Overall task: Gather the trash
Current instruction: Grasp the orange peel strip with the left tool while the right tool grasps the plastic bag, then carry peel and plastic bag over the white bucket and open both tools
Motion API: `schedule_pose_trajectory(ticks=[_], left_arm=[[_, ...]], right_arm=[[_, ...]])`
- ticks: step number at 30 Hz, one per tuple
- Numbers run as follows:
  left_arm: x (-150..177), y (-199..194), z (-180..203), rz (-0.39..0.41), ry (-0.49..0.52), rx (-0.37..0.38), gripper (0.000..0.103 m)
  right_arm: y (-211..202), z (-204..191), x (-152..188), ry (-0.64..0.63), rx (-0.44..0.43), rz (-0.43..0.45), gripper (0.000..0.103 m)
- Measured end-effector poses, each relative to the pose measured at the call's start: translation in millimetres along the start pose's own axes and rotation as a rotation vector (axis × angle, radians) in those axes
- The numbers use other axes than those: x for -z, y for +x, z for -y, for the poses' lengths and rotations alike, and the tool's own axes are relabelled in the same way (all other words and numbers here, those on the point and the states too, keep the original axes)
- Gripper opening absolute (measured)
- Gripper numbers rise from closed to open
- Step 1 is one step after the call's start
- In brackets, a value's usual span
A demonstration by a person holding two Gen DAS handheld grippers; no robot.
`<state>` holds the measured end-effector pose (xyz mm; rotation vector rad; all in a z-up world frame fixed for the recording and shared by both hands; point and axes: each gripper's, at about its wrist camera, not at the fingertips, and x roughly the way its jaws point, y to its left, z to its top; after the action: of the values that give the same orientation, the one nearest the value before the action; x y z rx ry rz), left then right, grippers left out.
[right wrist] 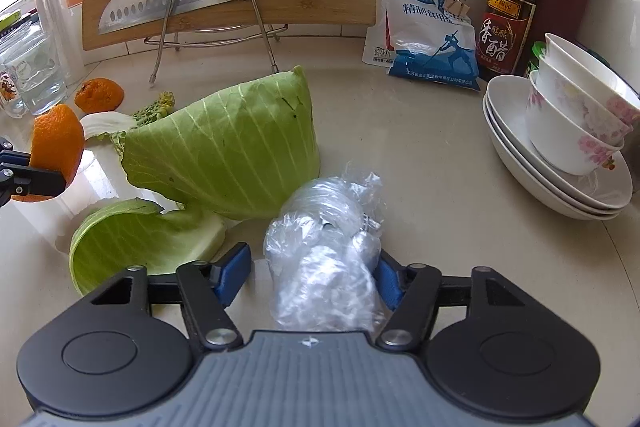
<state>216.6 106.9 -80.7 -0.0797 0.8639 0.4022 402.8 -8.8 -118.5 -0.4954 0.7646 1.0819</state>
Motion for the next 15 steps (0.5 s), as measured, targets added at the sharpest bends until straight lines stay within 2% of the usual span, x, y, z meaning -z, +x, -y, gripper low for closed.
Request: schedule_pose_trajectory(ticks=[1, 3, 15], left_arm=[[-0.1, -0.1, -0.8, -0.002, 0.000, 0.005, 0.005], [-0.4, -0.2, -1.8, -0.009, 0.003, 0.018, 0.005], [-6.2, -23.4, 7.6, -0.023, 0.095, 0.107, 0.005]], right_arm=[[-0.6, -0.2, 0.1, 0.003, 0.008, -0.002, 0.053], [-2.3, -1.4, 1.4, 0.005, 0.010, -0.004, 0.052], [-47.4, -14.7, 18.6, 0.008, 0.008, 0.020, 0.052]])
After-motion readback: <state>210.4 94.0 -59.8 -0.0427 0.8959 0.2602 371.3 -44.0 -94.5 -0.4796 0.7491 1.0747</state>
